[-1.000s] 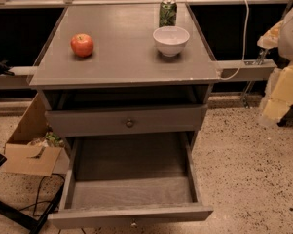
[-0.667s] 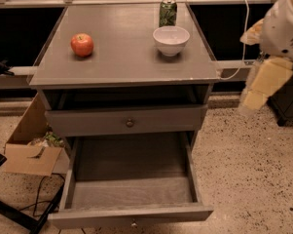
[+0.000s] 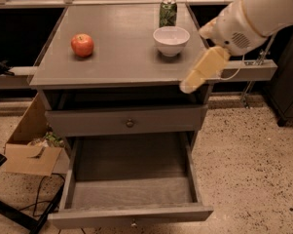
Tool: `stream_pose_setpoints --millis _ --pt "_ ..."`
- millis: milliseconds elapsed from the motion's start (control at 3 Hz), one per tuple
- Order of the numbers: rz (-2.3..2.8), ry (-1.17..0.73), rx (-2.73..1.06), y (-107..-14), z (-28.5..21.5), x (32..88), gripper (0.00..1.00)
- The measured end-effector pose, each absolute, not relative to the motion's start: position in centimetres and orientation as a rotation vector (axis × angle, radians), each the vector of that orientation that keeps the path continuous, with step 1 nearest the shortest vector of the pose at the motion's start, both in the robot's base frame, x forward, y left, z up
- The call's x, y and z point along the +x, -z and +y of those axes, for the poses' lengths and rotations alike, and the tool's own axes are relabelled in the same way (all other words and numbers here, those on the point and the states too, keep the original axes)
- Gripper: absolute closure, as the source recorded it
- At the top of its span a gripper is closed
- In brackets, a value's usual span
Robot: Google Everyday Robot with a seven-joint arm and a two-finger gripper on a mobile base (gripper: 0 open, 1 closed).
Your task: Place apple into middle drawer
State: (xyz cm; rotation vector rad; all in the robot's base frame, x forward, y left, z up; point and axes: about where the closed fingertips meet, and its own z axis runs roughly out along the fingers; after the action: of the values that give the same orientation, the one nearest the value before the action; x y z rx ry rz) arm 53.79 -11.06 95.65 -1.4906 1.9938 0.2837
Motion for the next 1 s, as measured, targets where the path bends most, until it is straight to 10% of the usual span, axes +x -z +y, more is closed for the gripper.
stream_pose_setpoints --millis 1000 --pt "1.854 -0.382 -1.355 -95.5 -4.2 56.1 0.00"
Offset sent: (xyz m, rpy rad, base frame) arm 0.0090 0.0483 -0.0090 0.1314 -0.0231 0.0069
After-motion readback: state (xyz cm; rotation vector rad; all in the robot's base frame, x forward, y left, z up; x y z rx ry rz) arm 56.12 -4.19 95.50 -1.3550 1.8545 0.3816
